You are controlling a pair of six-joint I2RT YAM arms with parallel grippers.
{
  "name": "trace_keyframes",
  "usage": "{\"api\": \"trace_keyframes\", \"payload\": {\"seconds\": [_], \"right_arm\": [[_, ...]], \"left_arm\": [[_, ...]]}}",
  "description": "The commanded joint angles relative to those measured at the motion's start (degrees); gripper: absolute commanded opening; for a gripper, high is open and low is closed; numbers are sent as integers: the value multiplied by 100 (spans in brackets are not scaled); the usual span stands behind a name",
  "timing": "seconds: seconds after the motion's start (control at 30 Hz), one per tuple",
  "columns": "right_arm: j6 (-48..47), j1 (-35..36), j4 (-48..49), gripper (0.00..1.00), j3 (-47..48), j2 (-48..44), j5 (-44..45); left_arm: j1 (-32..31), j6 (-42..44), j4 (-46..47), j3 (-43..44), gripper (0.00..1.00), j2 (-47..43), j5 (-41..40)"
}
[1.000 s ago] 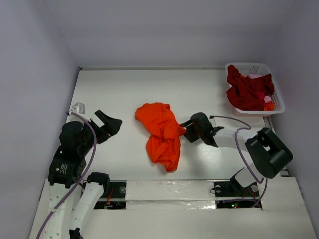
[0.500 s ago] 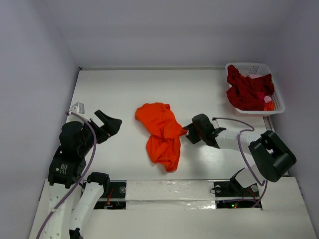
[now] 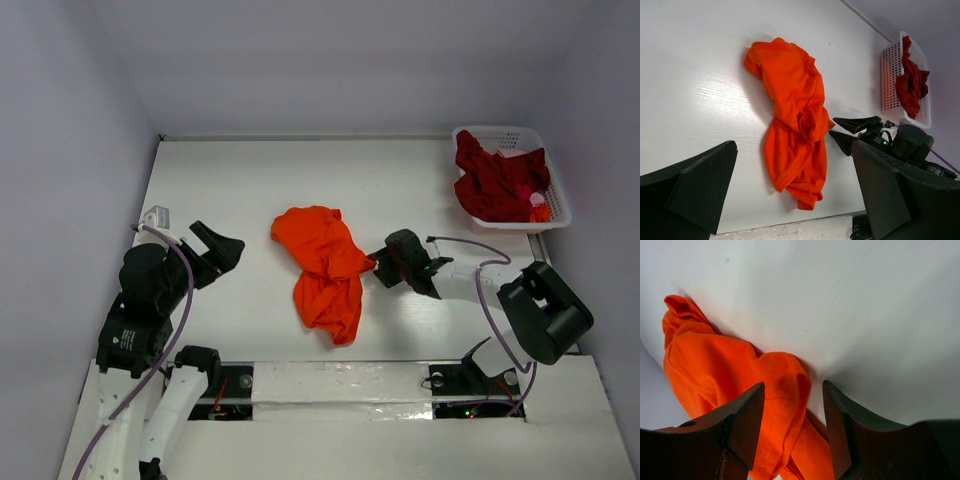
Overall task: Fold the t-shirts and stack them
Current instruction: Flatten out the tshirt
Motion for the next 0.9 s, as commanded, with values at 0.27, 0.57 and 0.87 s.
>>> {"api": "trace_keyframes", "payload": {"seconds": [0.27, 0.57, 0.87], "right_arm": [[-1, -15, 177, 43, -49, 483, 105], [7, -15, 10, 42, -57, 281, 219], [43, -15, 1, 15, -101, 263, 184]], "left_arm": [[-76, 100, 72, 175, 99, -64, -27], [-77, 100, 107, 157, 99, -64, -1], [-77, 91, 116, 113, 99, -82, -1]]}}
